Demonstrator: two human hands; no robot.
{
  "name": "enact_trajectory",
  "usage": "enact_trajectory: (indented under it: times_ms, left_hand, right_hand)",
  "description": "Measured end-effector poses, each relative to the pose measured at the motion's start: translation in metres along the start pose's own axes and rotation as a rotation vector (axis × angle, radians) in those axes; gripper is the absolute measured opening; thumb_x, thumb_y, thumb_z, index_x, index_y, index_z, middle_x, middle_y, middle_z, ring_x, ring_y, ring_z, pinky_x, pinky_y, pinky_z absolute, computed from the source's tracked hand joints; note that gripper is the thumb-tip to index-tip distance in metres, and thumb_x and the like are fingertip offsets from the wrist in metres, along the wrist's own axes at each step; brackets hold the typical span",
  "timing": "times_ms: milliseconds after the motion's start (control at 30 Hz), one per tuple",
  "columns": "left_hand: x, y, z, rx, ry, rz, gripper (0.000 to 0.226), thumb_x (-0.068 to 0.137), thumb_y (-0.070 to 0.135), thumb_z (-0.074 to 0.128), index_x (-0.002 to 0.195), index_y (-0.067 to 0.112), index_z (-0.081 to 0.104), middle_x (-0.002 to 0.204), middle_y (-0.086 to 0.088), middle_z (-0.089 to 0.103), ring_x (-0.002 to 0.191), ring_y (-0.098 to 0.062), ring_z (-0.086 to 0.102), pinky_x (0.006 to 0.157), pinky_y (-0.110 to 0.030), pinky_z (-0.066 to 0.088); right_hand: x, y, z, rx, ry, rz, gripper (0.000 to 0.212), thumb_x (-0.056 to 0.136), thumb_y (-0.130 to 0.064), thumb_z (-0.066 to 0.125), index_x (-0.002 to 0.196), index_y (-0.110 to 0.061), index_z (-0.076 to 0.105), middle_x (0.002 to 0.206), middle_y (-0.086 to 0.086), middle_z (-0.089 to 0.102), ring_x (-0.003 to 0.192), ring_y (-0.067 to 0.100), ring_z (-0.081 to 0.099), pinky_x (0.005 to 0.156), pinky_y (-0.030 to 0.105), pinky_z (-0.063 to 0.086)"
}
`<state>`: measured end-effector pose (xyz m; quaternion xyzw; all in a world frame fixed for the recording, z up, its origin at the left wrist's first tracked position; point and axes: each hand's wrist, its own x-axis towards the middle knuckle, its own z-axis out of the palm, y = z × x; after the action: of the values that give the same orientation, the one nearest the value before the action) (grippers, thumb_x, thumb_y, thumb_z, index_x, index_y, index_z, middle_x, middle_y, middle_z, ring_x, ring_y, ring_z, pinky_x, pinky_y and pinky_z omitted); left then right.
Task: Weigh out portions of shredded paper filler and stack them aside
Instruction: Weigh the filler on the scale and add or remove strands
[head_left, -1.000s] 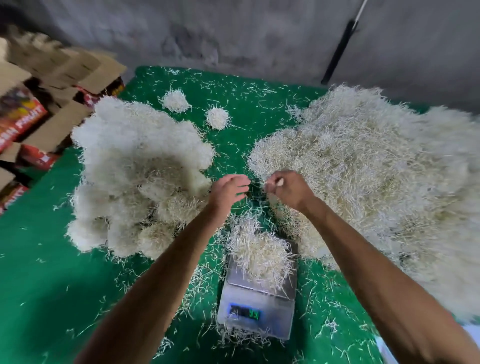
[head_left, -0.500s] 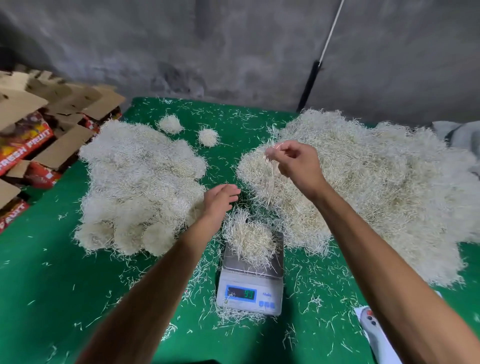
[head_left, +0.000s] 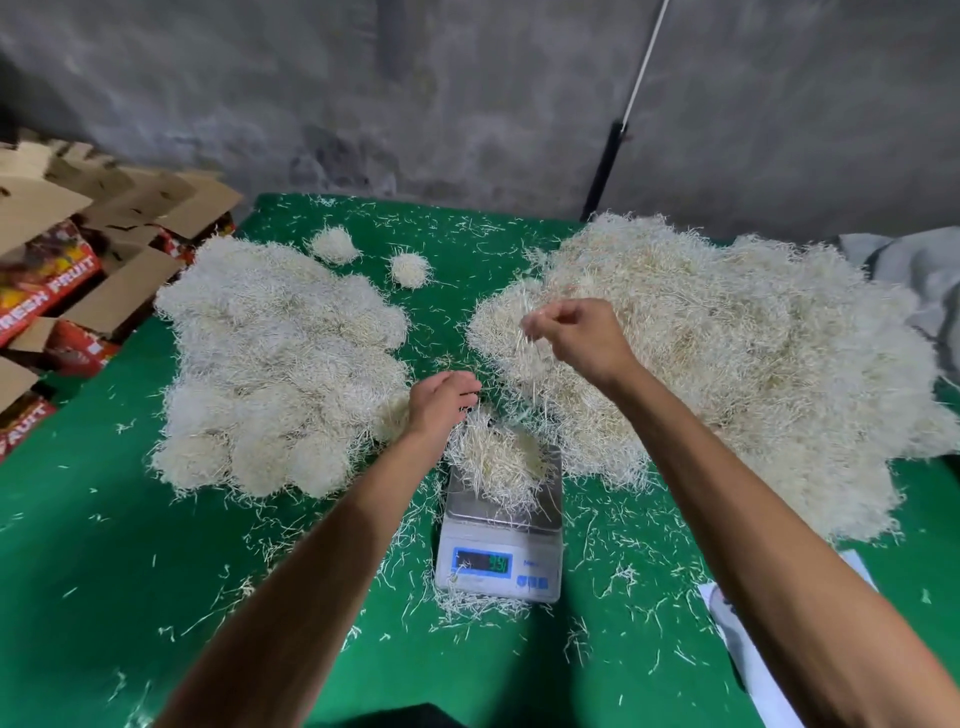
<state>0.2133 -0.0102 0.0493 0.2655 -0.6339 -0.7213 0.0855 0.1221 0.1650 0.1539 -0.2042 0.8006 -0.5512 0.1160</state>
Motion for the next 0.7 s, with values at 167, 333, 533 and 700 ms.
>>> enact_trajectory:
  times_ms: [167,333,533,700]
  left_hand:
    - [-0.002,-0.014,-0.01,0.002,0.008,-0.036,0.023,0.102,0.024,0.057,0.117,0.011,0.067,0.11,-0.001,0.074,0.103,-0.017,0.069,0.087,-0.031,0.054]
    - [-0.003,-0.026,-0.018,-0.021,0.025,-0.065,0.019,0.099,0.026,0.061,0.113,0.014,0.068,0.103,0.005,0.076,0.099,-0.014,0.07,0.083,-0.029,0.053]
    - [-0.003,-0.04,-0.025,0.01,0.048,-0.086,0.016,0.099,0.027,0.061,0.109,0.019,0.07,0.096,0.009,0.077,0.095,-0.012,0.072,0.075,-0.027,0.053]
    - [-0.005,-0.046,-0.033,0.029,0.054,-0.105,0.012,0.099,0.022,0.06,0.107,0.018,0.069,0.1,0.004,0.076,0.078,-0.011,0.064,0.05,-0.016,0.044]
  right_hand:
    - [-0.012,0.047,0.028,-0.224,-0.095,0.118,0.018,0.099,-0.019,0.067,0.091,-0.004,0.073,0.101,0.008,0.076,0.078,0.016,0.068,0.066,0.028,0.051]
    - [-0.019,0.069,0.035,-0.262,-0.123,0.163,0.017,0.098,-0.022,0.068,0.082,-0.017,0.072,0.093,0.008,0.074,0.079,0.033,0.066,0.079,0.048,0.059]
    - [-0.013,0.082,0.038,-0.541,-0.317,0.092,0.023,0.105,-0.025,0.057,0.113,-0.009,0.072,0.134,0.013,0.066,0.119,0.026,0.063,0.106,0.045,0.048]
    - [-0.011,0.085,0.034,-0.783,-0.319,-0.043,0.023,0.105,-0.022,0.057,0.122,-0.013,0.07,0.13,0.006,0.066,0.102,0.015,0.063,0.088,0.029,0.05]
